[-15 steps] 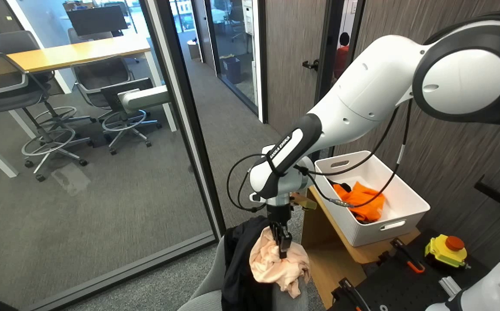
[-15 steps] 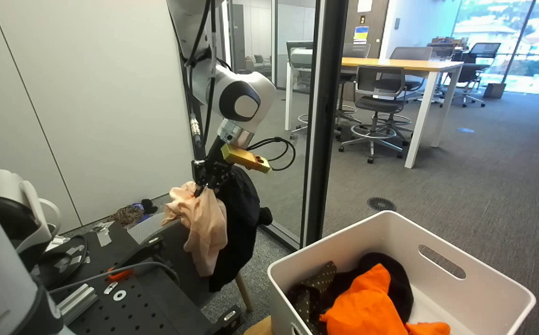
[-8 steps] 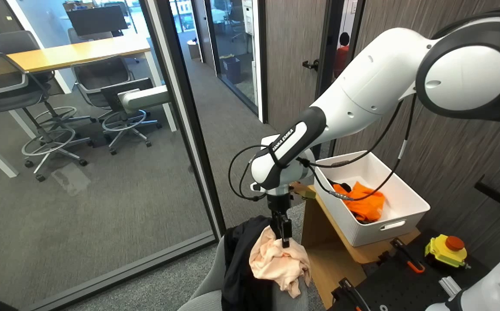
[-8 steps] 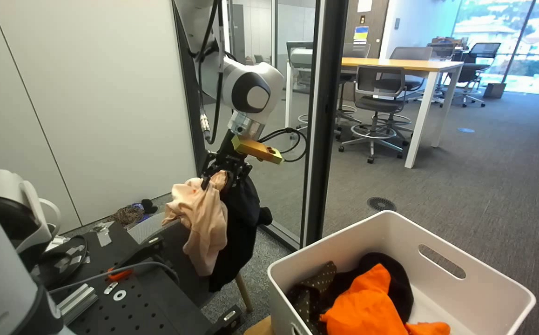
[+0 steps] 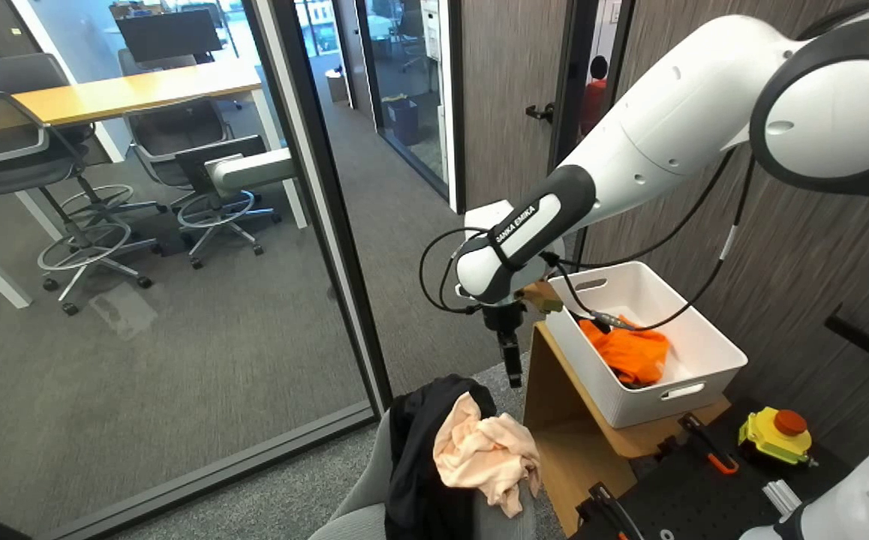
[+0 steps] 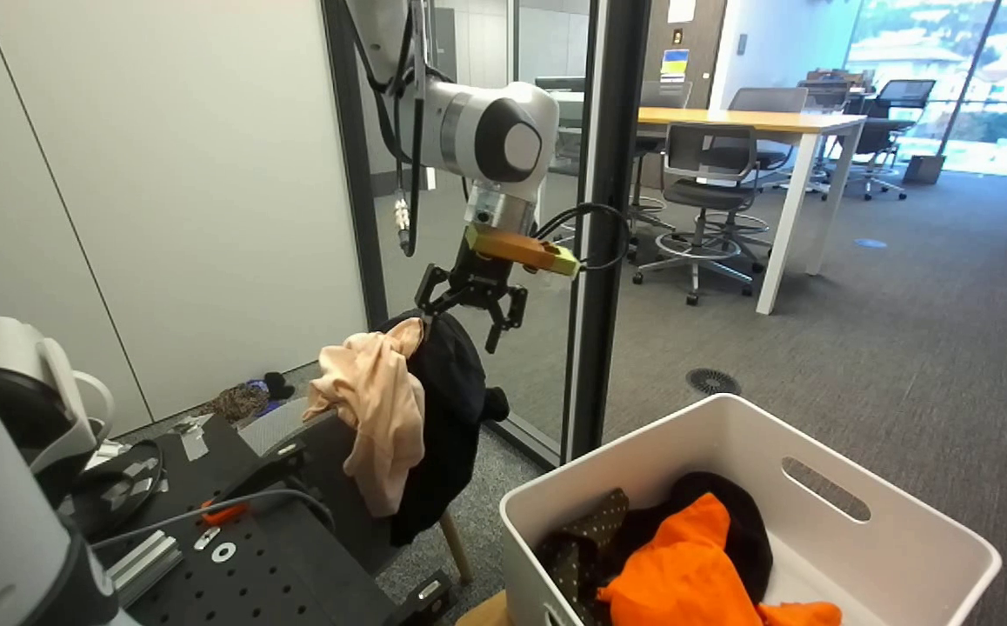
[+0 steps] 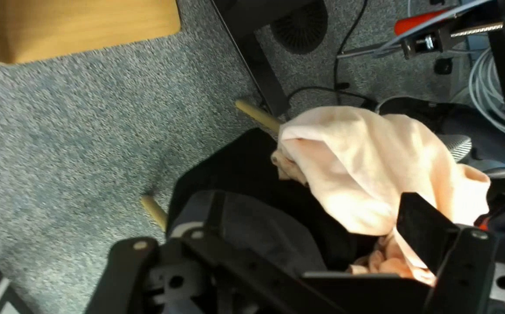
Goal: Put the peach shirt on the backrest of the chair
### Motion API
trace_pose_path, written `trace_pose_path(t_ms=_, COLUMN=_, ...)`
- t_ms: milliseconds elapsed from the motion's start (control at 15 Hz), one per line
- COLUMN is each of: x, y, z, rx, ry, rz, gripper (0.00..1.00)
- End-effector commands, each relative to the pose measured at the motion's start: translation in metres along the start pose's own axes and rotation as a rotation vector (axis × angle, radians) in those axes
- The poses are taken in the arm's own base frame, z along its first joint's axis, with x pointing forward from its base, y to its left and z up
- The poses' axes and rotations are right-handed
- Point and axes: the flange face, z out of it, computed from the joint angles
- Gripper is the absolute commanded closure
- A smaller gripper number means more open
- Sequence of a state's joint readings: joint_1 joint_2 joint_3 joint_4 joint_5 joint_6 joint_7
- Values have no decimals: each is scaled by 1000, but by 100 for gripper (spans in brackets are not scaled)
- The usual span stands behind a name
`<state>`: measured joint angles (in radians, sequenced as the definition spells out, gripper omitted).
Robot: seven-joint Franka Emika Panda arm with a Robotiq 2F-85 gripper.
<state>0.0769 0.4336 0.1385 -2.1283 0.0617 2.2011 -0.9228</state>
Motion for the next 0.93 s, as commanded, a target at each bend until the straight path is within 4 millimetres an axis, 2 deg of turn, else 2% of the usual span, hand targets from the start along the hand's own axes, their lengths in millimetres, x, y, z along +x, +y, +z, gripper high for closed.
trace_pose_path(t_ms=0, x=-54, y=-4, z=-43, rx=-77, ry=12, rz=187, gripper=0)
trace_pose_path(t_ms=267, x=-113, y=-30, z=-81, rx=-104, ry=91, rz=404, gripper=0)
trace_pose_path(t_ms=533, x=-161, y=-64, z=-119, rx=-126, ry=215, rz=571, gripper=0)
trace_pose_path(t_ms=867, x=-174, y=-132, z=-169, rx=-193, ry=331, rz=790, gripper=0)
